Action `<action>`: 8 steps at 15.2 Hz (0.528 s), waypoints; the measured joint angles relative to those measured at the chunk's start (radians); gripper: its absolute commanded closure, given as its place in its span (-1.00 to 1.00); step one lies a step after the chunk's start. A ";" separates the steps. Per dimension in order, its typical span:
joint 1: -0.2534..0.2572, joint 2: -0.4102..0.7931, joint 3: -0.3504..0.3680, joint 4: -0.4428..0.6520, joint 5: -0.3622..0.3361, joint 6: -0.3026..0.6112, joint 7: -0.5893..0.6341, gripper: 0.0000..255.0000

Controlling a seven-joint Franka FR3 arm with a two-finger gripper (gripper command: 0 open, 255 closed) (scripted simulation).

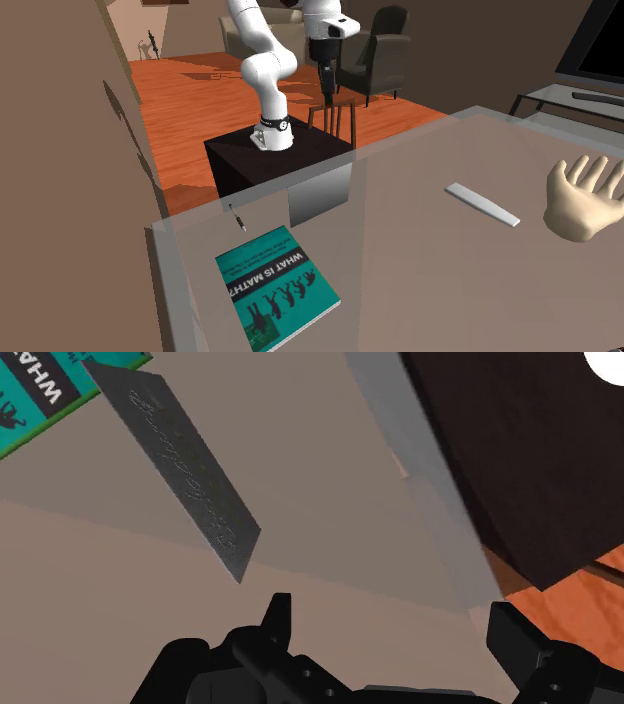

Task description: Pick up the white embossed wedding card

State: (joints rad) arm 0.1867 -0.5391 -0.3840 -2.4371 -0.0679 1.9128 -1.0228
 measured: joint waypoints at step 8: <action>0.173 0.329 -0.217 0.120 0.156 0.168 -0.600 -1.00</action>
State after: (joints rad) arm 0.3593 -0.2105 -0.6006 -2.3175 0.0878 2.0808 -1.6232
